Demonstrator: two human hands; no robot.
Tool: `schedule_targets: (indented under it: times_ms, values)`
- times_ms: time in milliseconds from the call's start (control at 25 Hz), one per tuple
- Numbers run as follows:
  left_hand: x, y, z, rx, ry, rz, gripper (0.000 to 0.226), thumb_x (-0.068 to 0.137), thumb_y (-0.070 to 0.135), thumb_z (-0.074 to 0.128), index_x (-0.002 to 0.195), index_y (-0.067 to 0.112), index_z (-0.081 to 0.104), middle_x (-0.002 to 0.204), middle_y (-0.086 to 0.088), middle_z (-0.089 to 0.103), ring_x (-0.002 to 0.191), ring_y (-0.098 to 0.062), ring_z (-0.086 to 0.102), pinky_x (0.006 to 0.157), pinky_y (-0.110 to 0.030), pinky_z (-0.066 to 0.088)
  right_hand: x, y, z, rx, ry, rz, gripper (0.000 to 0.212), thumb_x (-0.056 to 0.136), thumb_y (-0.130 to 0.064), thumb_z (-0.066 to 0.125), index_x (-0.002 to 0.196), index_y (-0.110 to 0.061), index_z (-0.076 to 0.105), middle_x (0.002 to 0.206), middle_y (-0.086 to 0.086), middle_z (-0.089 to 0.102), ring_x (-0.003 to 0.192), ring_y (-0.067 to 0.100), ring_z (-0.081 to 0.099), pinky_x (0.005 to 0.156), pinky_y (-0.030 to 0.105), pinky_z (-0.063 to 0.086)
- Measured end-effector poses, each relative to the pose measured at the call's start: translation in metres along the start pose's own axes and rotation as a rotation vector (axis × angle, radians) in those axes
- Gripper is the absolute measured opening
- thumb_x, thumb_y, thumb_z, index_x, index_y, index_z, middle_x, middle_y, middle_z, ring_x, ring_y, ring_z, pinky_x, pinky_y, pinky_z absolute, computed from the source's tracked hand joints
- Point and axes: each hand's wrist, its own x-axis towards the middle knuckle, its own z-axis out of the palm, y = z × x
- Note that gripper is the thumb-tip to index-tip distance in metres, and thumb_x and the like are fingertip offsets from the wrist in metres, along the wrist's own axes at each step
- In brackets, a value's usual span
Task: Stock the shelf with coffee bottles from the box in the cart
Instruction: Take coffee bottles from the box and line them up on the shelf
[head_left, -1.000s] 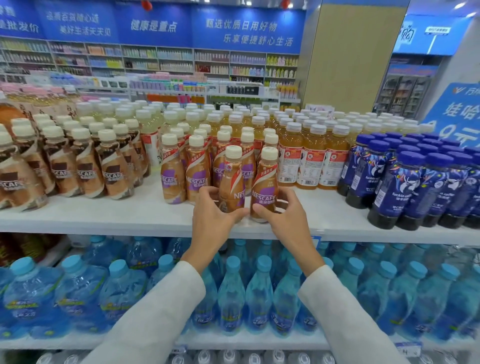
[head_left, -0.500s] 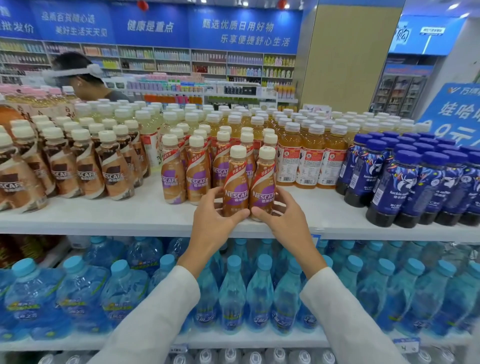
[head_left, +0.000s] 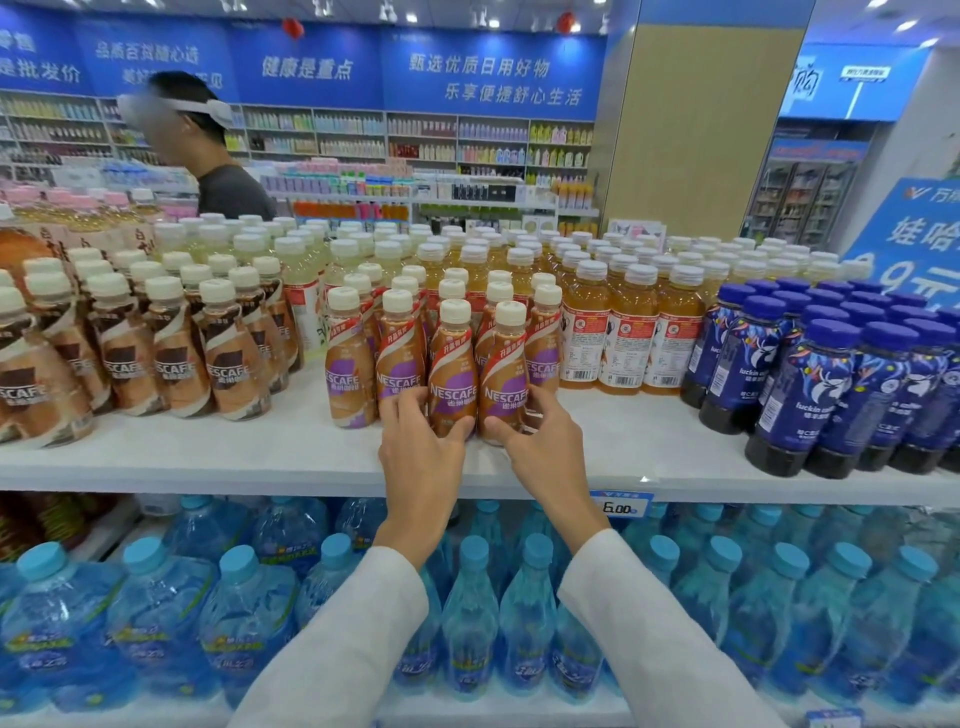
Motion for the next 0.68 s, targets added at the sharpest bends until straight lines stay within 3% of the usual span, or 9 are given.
schedule_targets:
  times_ms: [680]
  values:
    - [0.012, -0.014, 0.015, -0.044, 0.030, 0.017, 0.050, 0.086, 0.034, 0.079, 0.125, 0.022, 0.050, 0.125, 0.000, 0.055, 0.109, -0.017, 0.060, 0.093, -0.036, 0.057, 0.017, 0.007, 0.015, -0.074, -0.004, -0.008, 0.059, 0.087, -0.031, 0.078, 0.139, -0.024, 0.052, 0.131, -0.004, 0.064, 0.117, 0.014, 0.062, 0.100, 0.035, 0.053]
